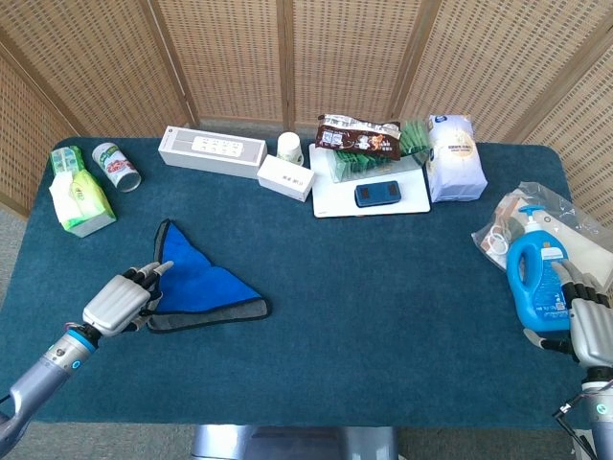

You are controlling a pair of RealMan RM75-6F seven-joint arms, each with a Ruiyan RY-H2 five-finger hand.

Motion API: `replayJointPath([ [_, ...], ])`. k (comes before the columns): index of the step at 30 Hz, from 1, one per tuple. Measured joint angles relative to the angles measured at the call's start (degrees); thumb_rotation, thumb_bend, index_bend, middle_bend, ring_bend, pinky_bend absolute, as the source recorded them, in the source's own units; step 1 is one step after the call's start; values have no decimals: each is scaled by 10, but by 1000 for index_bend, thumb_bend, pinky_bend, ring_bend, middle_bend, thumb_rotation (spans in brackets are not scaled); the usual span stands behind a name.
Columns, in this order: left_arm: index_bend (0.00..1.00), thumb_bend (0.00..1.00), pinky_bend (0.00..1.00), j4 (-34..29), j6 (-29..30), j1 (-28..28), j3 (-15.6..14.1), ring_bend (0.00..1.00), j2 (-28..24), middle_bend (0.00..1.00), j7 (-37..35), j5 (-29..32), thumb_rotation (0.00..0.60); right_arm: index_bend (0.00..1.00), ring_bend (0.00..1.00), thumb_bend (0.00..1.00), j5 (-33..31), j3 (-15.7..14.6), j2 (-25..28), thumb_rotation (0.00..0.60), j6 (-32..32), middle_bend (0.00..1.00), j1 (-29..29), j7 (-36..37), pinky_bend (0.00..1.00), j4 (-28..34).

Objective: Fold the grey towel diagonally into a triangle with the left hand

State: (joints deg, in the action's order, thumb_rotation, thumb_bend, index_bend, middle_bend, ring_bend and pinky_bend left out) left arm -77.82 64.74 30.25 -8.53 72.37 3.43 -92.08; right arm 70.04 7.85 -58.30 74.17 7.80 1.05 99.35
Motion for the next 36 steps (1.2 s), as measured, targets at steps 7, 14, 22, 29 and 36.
replayJointPath([
  [7, 624, 498, 269, 14, -13, -7, -6, 134, 6, 0, -5, -3, 600, 39, 0, 0, -1, 0, -1, 600, -1, 0, 1, -3, 0, -1],
  [14, 625, 499, 267, 28, -23, -14, -11, 134, 12, 0, -9, -6, 600, 39, 0, 0, -4, 0, -2, 600, -3, 0, 2, -4, 0, -2],
  [22, 623, 499, 265, 29, -23, -22, -14, 134, 4, 0, -18, -9, 600, 39, 0, 0, -5, 0, -4, 600, -5, 0, 4, -8, 0, -3],
  [29, 618, 501, 261, 31, -32, -23, -16, 129, 8, 0, -20, -15, 600, 39, 0, 0, -5, 0, -4, 600, -5, 0, 4, -7, 0, -3],
  [36, 608, 501, 246, 25, -43, -21, -13, 110, 6, 0, -7, -16, 600, 39, 0, 0, -6, 0, -3, 600, -6, 0, 4, -5, 0, -3],
])
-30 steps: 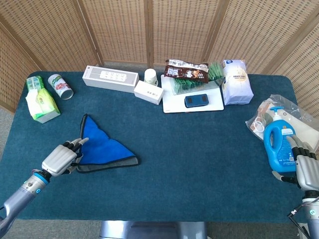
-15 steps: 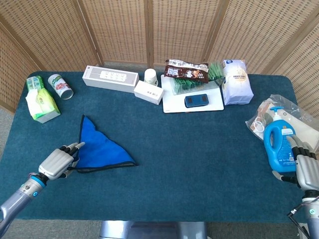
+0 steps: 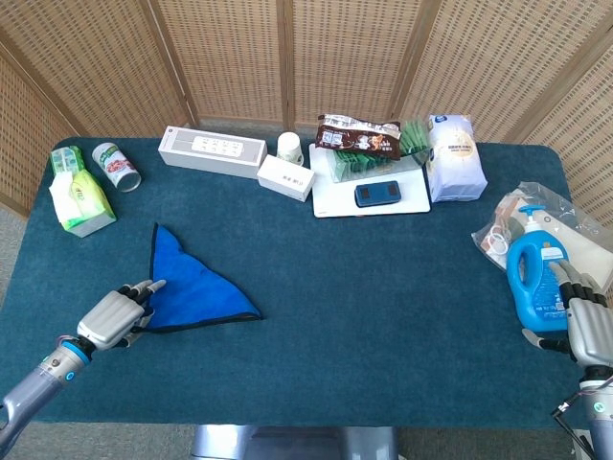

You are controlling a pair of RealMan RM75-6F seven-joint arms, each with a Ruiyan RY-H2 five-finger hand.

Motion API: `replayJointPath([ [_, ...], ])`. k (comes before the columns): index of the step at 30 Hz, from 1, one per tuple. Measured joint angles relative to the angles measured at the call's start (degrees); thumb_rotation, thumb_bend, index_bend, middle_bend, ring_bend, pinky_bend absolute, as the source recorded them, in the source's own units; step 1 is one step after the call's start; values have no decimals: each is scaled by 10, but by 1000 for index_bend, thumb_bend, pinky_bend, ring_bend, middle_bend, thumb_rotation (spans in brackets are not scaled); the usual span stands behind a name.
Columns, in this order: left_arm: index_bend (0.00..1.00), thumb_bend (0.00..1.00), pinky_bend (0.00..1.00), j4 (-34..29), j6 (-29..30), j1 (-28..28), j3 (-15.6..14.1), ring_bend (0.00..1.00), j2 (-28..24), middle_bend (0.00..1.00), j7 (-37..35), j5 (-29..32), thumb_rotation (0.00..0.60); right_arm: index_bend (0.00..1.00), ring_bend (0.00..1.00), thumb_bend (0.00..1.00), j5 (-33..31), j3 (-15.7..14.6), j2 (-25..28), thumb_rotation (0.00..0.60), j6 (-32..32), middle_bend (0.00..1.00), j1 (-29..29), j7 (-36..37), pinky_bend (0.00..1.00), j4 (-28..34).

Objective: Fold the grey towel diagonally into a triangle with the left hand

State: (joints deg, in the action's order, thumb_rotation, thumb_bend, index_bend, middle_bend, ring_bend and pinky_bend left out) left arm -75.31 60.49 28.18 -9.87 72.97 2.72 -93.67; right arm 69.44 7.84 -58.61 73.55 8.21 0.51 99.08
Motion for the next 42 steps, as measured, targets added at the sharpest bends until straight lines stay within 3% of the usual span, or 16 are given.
replayJointPath([
  [8, 566, 505, 214, -2, -5, -1, -1, 53, -7, 0, -3, -2, 600, 39, 0, 0, 0, 0, 0, 600, -1, 0, 0, -1, 0, 0],
  [11, 441, 505, 178, -3, -9, 0, -3, 3, -10, 0, -5, -6, 600, 40, 0, 0, 0, -1, -1, 600, 0, 0, 1, -3, 0, 0],
  [21, 37, 412, 106, 4, 4, -3, 3, 0, -8, 0, -3, -12, 600, 39, 0, 1, 1, -2, -1, 600, -1, 0, 1, -3, 0, 2],
  [23, 2, 377, 106, 6, 9, -5, 4, 0, -7, 0, -7, -14, 600, 39, 0, 0, 1, -2, -1, 600, -1, 0, 1, -4, 0, 2],
  [30, 0, 287, 96, 7, 12, -4, -2, 0, -13, 0, -32, -28, 600, 39, 0, 0, 1, -2, -1, 600, 0, 0, 1, -5, 0, 2],
  [42, 0, 279, 92, 2, 49, -11, 11, 0, -28, 0, -45, -27, 600, 40, 0, 0, 4, -4, -2, 600, 2, 0, 1, -9, 0, 5],
])
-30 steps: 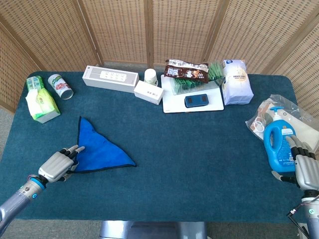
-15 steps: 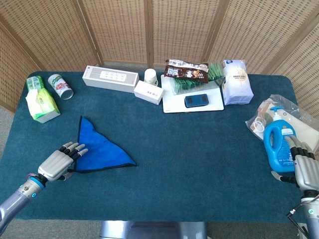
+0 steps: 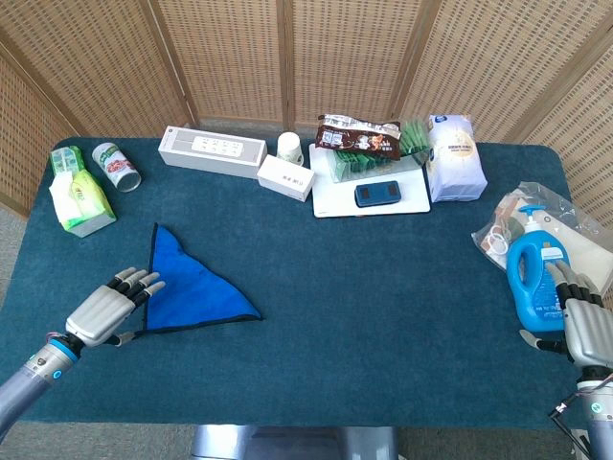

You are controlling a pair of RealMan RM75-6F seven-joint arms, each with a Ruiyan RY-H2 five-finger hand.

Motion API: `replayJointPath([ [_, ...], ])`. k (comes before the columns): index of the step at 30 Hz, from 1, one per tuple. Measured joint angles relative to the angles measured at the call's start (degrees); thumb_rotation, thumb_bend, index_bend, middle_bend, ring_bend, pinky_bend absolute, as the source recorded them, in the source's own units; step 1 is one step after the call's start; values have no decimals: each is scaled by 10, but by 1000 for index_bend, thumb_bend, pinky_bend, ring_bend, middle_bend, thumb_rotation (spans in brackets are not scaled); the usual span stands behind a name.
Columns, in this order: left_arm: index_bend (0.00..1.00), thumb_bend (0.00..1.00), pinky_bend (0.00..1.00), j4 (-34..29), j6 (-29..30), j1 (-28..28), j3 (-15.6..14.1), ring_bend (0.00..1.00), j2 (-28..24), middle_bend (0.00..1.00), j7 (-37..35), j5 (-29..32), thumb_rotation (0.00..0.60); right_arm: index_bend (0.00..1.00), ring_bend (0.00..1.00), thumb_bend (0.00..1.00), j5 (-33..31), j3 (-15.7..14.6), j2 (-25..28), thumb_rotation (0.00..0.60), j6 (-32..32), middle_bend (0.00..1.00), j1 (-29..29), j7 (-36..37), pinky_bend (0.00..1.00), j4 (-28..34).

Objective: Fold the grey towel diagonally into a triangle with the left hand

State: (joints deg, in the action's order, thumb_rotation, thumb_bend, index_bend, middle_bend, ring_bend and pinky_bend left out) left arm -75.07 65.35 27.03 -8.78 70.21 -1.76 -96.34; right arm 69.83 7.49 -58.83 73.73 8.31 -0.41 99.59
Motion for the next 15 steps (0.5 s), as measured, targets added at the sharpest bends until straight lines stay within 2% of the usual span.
replayJointPath([
  [5, 0, 279, 73, 0, 46, -19, 23, 0, -4, 0, 5, 20, 600, 40, 0, 0, 3, -2, -2, 600, 0, 0, 1, -4, 0, 0],
  [10, 0, 279, 57, -18, 105, -63, 55, 0, -5, 0, 31, 74, 600, 40, 0, 0, 11, -3, -10, 600, 14, 0, 0, -22, 0, -3],
  [15, 0, 278, 49, -28, 157, -105, 69, 0, 0, 0, 34, 94, 600, 40, 0, 0, 19, -1, -24, 600, 40, 0, -4, -41, 0, -6],
])
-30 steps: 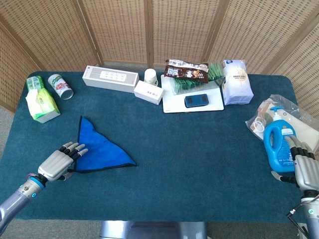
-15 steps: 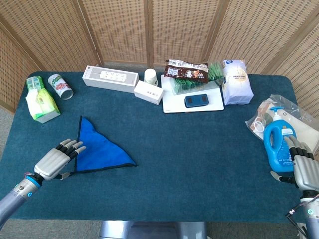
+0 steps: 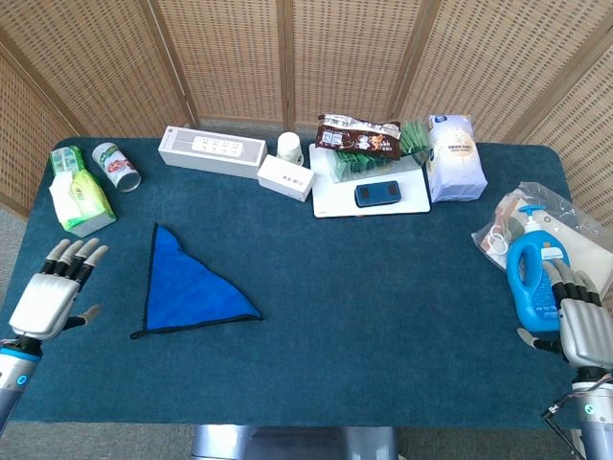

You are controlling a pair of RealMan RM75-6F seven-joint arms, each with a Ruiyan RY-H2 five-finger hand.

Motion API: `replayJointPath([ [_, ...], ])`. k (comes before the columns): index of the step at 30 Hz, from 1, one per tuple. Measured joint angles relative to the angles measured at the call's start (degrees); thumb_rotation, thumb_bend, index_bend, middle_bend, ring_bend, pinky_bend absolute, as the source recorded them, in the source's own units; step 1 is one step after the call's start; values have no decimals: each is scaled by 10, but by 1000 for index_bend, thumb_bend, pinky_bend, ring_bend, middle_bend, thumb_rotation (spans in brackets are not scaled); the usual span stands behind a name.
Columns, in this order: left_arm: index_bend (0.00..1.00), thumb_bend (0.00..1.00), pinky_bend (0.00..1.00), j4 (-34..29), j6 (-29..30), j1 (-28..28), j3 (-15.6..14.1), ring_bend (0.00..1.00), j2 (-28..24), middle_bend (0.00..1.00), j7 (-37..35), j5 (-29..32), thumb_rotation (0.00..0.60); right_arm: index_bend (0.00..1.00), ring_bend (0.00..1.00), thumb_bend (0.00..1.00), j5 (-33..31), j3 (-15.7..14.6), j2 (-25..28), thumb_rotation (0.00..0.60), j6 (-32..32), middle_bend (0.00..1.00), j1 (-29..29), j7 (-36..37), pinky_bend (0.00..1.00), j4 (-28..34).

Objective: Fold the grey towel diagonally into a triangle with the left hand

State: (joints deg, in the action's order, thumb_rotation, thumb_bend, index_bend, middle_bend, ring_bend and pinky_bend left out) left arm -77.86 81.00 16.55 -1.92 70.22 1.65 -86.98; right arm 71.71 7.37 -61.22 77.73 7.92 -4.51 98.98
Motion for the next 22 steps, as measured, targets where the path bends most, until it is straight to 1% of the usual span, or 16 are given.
replayJointPath([
  [8, 0, 278, 38, 7, 55, -56, -1, 0, 9, 0, -20, 9, 600, 40, 0, 0, 5, 6, -14, 600, 12, 0, 0, -7, 0, -16],
  [13, 17, 279, 36, 8, 84, -85, -2, 0, 10, 0, -39, 9, 600, 38, 0, 0, 17, 8, -27, 600, 28, 0, 0, -9, 0, -33],
  [17, 38, 279, 26, 6, 88, -94, -3, 0, 3, 0, -39, 10, 600, 37, 0, 0, 24, 11, -37, 600, 38, 0, -1, -7, 0, -46],
  [22, 44, 279, 21, -16, 83, -101, -2, 0, -14, 0, -32, 15, 600, 38, 0, 0, 32, 10, -36, 600, 40, 0, -4, 12, 0, -47],
])
